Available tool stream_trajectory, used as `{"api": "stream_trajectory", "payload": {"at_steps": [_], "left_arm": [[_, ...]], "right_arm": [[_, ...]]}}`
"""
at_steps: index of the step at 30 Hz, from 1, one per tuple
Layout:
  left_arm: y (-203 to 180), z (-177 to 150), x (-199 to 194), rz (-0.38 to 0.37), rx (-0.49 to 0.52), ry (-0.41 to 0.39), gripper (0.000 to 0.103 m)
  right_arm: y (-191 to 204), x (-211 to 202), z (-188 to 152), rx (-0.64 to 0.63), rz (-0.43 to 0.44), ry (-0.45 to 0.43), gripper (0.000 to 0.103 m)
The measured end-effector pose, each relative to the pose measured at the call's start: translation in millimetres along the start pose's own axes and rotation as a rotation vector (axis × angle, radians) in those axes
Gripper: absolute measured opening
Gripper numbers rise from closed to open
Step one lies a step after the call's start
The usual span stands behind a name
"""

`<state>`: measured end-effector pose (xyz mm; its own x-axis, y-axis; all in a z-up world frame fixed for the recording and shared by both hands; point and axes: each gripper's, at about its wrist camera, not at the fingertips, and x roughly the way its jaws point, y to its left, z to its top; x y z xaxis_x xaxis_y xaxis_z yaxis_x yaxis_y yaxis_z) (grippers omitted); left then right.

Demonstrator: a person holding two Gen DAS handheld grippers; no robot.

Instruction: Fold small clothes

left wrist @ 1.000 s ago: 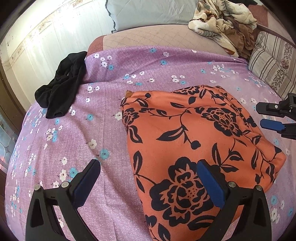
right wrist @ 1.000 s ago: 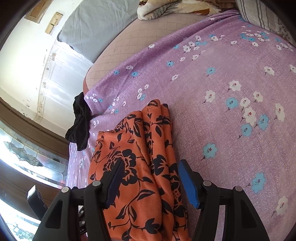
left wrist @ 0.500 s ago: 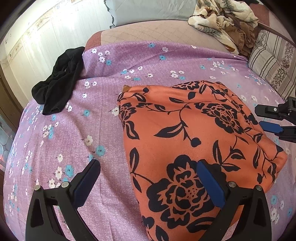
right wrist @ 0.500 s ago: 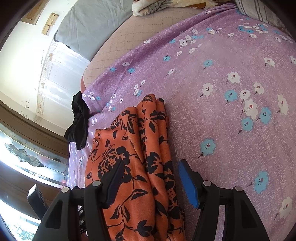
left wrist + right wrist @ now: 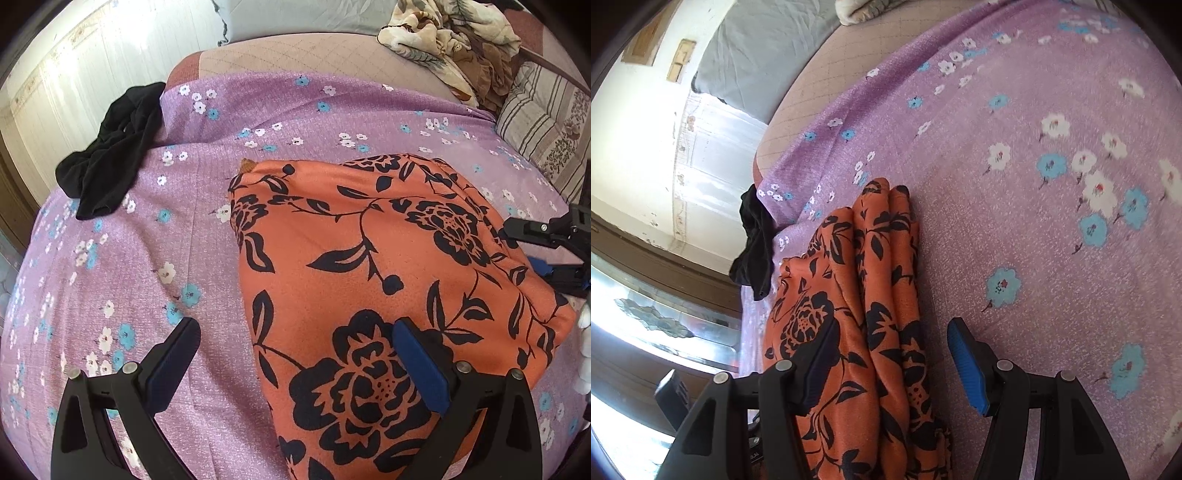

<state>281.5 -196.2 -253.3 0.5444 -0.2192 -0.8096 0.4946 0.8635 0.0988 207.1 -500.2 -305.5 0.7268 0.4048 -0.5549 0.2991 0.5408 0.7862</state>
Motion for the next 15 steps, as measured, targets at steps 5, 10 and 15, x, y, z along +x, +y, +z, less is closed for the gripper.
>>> {"api": "stream_trajectory", "payload": {"at_steps": [5,10,15], "left_arm": [[16.4,0.6,11.3,-0.129,-0.1,0.054,0.103],[27.3,-1.1,23.6,-0.268,-0.215,0.106,0.103],[19.3,-4.0,26.7,-0.377,-0.262,0.13,0.103]], "right_arm": [[-10.1,8.9,5.3,0.022,0.1,0.025,0.066],[7.3,26.0,-2.1,-0.06,0.102,0.069,0.068],[29.0,38.3,-17.7,-0.151,0.074,0.09,0.069]]}}
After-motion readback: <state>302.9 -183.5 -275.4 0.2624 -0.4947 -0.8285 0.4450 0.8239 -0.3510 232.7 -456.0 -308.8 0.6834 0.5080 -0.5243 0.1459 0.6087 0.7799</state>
